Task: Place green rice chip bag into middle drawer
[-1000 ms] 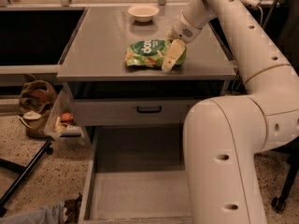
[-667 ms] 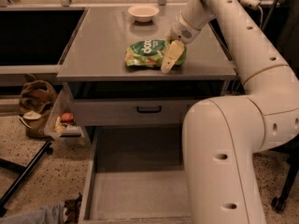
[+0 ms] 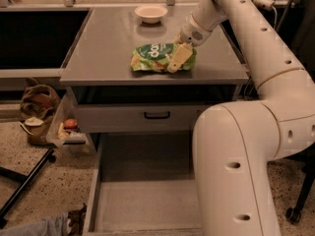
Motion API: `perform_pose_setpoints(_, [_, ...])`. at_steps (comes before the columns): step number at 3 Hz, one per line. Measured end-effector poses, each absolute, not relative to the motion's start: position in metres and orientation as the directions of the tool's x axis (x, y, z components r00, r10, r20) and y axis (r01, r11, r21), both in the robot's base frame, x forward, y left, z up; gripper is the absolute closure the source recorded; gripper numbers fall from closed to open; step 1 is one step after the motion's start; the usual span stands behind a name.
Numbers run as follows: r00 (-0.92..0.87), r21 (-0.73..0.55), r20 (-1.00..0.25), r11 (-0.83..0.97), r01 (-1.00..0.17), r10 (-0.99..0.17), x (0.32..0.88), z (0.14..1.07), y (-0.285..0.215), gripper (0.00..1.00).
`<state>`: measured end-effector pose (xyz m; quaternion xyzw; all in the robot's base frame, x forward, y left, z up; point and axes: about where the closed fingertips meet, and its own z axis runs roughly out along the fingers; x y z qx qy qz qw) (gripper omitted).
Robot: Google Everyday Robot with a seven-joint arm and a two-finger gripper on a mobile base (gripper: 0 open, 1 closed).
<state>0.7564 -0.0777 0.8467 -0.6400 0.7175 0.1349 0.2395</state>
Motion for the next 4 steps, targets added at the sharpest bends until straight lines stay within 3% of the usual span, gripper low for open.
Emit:
perform_pose_setpoints(2, [-0.064, -0.110, -0.523, 0.142, -0.984, -0.850, 0.756, 0.847, -0.076, 0.88])
perform_pose_setpoints(3, [-0.020, -0.146, -0.533, 0.115, -0.983, -0.846, 0.738, 0.873, -0.082, 1.00])
perform_pose_setpoints(4, [0.050, -0.237, -0.575, 0.107, -0.966, -0.816, 0.695, 0.930, -0.089, 1.00])
